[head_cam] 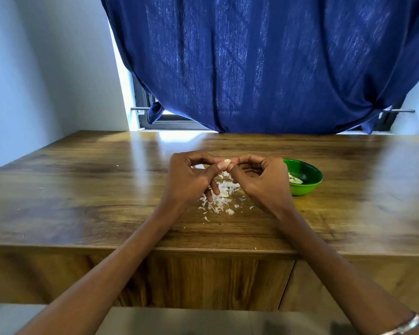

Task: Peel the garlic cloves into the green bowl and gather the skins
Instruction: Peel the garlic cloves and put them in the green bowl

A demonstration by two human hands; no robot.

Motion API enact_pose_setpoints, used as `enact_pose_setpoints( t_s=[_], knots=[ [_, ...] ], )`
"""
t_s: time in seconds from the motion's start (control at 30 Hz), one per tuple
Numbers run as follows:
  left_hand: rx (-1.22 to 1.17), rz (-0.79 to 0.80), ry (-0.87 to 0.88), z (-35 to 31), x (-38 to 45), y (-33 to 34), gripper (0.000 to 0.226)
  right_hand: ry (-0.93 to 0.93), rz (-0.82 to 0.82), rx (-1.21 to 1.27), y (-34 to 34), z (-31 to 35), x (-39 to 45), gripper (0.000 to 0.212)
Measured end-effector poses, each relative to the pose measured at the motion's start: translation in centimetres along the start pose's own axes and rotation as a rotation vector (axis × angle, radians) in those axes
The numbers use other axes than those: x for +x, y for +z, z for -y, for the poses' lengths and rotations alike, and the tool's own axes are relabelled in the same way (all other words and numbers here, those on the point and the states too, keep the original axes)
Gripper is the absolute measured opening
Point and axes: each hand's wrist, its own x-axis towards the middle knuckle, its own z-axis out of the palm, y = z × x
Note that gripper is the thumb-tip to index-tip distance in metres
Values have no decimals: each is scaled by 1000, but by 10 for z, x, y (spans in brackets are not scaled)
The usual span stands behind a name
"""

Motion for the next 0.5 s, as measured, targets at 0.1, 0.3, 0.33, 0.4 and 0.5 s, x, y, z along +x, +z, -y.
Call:
enact_pose_setpoints(
  t_s=[0.1,0.3,0.33,0.4,0.5],
  knots=[
    [0,-11,7,0,0,1,7,7,-30,15,2,-1,0,4],
    [-14,-7,28,2,1,0,7,2,-36,0,5,0,0,8],
    [-22,3,25,3,1,0,7,-1,-39,-9,3,0,0,6],
    [-15,23,43,4,1,1,6,-6,-39,-14,1,1,-1,6],
    [22,37,114,6,1,0,4,7,-36,14,0,2,-2,5]
  ],
)
